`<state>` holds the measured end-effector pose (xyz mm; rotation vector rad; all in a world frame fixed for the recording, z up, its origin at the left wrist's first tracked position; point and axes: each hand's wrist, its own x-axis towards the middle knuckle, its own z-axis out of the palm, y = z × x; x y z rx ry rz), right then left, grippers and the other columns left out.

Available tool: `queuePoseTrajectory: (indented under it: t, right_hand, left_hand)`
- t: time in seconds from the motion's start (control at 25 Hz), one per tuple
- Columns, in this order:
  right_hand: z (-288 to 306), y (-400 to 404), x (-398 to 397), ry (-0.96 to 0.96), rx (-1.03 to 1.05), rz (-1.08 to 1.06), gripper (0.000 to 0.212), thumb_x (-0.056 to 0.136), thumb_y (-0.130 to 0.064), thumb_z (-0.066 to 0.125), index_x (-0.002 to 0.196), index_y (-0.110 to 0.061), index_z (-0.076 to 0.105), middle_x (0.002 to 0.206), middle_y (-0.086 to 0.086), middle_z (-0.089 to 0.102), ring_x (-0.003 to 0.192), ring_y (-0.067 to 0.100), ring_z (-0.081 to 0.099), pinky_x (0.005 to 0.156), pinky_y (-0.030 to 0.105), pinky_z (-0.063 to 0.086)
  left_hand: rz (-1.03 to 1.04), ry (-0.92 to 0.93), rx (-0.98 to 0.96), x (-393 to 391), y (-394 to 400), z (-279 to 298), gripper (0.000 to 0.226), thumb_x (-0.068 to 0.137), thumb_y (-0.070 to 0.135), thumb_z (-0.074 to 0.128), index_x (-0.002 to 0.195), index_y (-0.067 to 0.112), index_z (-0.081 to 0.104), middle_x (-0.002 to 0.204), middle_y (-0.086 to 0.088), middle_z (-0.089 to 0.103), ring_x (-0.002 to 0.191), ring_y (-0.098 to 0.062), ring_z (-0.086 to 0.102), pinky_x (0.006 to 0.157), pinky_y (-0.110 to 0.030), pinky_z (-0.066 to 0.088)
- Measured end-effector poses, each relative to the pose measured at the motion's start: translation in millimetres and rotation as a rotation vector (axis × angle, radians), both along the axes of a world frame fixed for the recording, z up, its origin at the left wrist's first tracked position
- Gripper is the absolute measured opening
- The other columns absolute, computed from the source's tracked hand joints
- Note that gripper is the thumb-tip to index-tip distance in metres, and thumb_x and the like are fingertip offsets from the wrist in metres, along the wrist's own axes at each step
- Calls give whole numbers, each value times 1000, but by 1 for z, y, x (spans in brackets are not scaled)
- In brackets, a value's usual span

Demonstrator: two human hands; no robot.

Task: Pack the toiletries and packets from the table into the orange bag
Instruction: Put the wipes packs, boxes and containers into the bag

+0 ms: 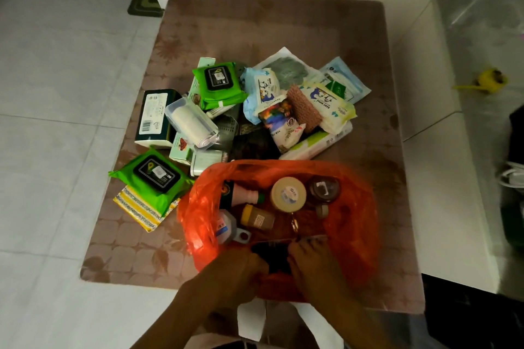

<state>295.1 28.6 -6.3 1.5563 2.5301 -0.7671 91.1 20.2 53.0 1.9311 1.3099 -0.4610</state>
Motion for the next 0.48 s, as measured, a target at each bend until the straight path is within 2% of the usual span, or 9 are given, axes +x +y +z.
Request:
queuePoseTrajectory:
  t: [0.04, 0.12, 0.2, 0.24, 0.28, 0.36, 0.4, 0.44, 0.48]
  right_hand:
    - [-4, -4, -5, -11, -185, 45, 27, 92, -30, 47, 115, -21, 60, 123, 2, 60, 109, 24, 57, 91, 36, 47]
    - [-17, -7, -5, -48, -290, 158, 49, 94, -40, 27, 136, -27, 48, 150, -3, 38, 133, 24, 37, 109, 39, 33]
    - [-22, -3, -5, -17, -335, 139, 46, 95, -37, 29, 139, -32, 44, 151, -6, 36, 135, 22, 36, 111, 39, 31]
    - [-22, 1, -7, 54, -349, 86, 42, 96, -33, 36, 136, -32, 48, 146, -6, 44, 130, 19, 43, 108, 36, 36]
    - [-17, 4, -13, 128, -338, 43, 37, 96, -29, 40, 130, -29, 54, 137, -5, 54, 121, 15, 51, 102, 32, 42]
    - [-6, 13, -24, 224, -281, -39, 24, 95, -23, 46, 111, -22, 64, 112, -3, 67, 99, 10, 60, 87, 25, 49]
    - [-3, 19, -27, 269, -228, -81, 19, 94, -21, 48, 102, -21, 65, 101, -4, 68, 90, 7, 61, 78, 22, 50]
    - [3, 26, -31, 297, -204, -116, 15, 93, -19, 50, 96, -22, 64, 93, -6, 68, 83, 5, 61, 72, 21, 50]
    - [6, 30, -31, 320, -203, -140, 13, 93, -19, 51, 91, -23, 63, 87, -7, 66, 78, 4, 60, 68, 23, 51]
  left_hand:
    - [17, -4, -23, 0, -1, -1, 23, 93, 22, 54, 110, 12, 68, 112, -9, 66, 105, -28, 60, 88, -36, 45]
    - [103, -205, -82, -8, -2, 6, 28, 88, 33, 61, 111, 18, 68, 112, -3, 67, 106, -22, 62, 90, -36, 49]
    - [346, -513, -135, -23, -2, 17, 28, 83, 41, 63, 109, 29, 66, 111, 9, 67, 105, -7, 62, 90, -26, 50]
    - [544, -626, -56, -34, 1, 25, 22, 84, 39, 62, 106, 33, 64, 107, 12, 67, 101, -5, 63, 86, -22, 52]
    - [820, -681, 120, -48, 7, 29, 17, 85, 35, 63, 102, 32, 63, 99, 11, 68, 93, -5, 64, 80, -23, 54]
    - [1434, -547, 556, -81, 23, 19, 17, 86, 23, 67, 101, 20, 61, 89, 5, 65, 83, -11, 63, 73, -36, 57]
    - [1725, -448, 632, -102, 31, 10, 25, 84, 18, 69, 106, 15, 57, 93, -1, 63, 87, -19, 63, 75, -40, 54]
    - [1970, -408, 558, -120, 38, -2, 35, 83, 15, 70, 113, 12, 53, 102, -7, 60, 97, -26, 61, 78, -41, 51]
    - [2153, -459, 360, -134, 43, -14, 41, 83, 14, 71, 117, 10, 50, 112, -10, 58, 105, -27, 58, 82, -40, 49]
